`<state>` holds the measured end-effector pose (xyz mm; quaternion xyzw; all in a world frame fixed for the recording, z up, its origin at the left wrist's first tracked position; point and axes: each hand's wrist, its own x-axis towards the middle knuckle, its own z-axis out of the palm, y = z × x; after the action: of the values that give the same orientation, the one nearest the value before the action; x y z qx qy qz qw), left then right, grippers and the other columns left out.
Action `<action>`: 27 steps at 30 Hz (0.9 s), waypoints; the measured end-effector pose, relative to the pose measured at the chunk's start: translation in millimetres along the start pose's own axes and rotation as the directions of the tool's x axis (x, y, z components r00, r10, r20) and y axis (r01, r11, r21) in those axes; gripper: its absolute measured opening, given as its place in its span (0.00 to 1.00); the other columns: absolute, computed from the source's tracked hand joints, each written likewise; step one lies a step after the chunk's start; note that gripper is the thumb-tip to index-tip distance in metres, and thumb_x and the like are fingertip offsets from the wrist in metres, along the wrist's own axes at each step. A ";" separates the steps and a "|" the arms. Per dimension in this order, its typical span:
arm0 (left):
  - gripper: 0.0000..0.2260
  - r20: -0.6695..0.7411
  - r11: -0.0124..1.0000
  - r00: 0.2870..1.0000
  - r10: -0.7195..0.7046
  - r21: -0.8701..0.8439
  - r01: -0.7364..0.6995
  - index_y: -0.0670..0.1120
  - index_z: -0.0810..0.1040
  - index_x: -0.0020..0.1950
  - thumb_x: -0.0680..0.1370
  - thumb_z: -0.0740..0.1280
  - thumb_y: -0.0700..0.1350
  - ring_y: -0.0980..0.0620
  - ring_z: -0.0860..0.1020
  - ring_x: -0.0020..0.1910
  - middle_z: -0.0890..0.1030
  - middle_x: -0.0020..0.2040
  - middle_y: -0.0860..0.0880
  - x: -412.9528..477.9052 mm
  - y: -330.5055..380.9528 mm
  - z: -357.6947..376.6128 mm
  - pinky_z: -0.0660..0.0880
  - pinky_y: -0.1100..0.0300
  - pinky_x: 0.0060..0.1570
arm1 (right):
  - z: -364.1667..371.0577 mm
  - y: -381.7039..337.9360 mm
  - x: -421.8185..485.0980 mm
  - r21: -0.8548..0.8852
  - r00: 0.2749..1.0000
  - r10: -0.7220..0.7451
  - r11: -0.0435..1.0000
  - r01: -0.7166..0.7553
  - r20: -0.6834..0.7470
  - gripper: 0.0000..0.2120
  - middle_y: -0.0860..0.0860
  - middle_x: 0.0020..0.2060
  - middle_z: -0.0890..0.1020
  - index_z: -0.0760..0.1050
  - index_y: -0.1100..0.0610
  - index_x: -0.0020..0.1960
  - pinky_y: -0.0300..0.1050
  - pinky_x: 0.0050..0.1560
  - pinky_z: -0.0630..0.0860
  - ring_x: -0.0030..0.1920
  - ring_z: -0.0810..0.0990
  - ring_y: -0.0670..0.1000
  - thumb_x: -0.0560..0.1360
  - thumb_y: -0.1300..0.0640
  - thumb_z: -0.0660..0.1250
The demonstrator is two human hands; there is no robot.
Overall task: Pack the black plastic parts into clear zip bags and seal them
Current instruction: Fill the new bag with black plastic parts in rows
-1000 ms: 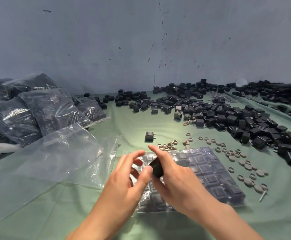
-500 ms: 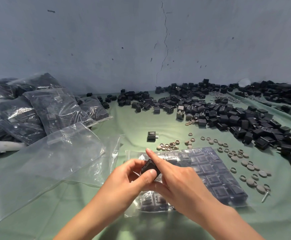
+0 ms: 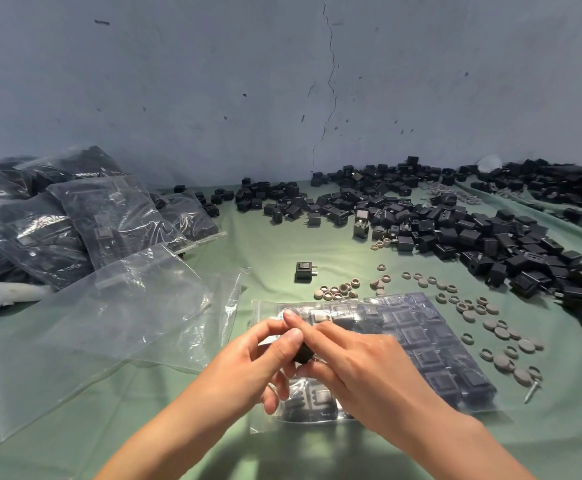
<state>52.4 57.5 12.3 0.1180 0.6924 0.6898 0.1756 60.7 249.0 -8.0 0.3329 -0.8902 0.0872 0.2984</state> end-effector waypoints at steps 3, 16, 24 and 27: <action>0.11 0.017 0.999 0.999 0.030 0.022 -0.030 0.52 0.82 0.53 0.74 0.71 0.55 0.50 0.75 0.31 0.78 0.37 0.49 -0.5 0.3 -0.3 0.72 0.62 0.27 | 1.4 4.1 -0.4 0.019 0.999 -0.016 1.000 0.017 -0.052 0.30 0.42 0.46 0.83 0.60 0.54 0.78 0.37 0.29 0.74 0.36 0.80 0.41 0.79 0.43 0.60; 0.14 -0.251 0.905 0.967 -0.031 0.404 0.134 0.53 0.74 0.58 0.78 0.68 0.36 0.50 0.79 0.42 0.80 0.50 0.44 16.0 -17.4 -57.3 0.77 0.61 0.38 | -6.6 57.7 -5.8 0.607 0.465 0.877 0.304 -0.734 0.122 0.11 0.46 0.53 0.81 0.75 0.46 0.61 0.48 0.49 0.79 0.47 0.80 0.44 0.81 0.48 0.60; 0.10 -0.227 0.926 0.974 0.001 0.367 0.085 0.47 0.74 0.57 0.78 0.70 0.38 0.56 0.75 0.36 0.80 0.50 0.46 37.4 -24.4 -32.6 0.71 0.64 0.33 | 0.8 54.0 -15.4 0.091 0.711 0.686 0.707 -0.701 0.155 0.14 0.42 0.52 0.74 0.74 0.48 0.63 0.43 0.50 0.79 0.46 0.78 0.40 0.81 0.47 0.58; 0.14 -0.249 0.917 0.967 0.049 0.395 0.055 0.50 0.77 0.60 0.77 0.70 0.37 0.52 0.75 0.41 0.78 0.53 0.41 40.3 -23.5 -25.6 0.74 0.62 0.42 | -0.5 53.1 -14.4 0.015 0.742 0.651 0.750 -0.661 0.163 0.16 0.42 0.52 0.74 0.73 0.44 0.62 0.44 0.46 0.81 0.44 0.79 0.41 0.80 0.41 0.54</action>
<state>7.1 50.0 -14.7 0.0609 0.8352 0.5433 0.0587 35.3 297.5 -13.8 0.0144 -0.9662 0.1937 0.1698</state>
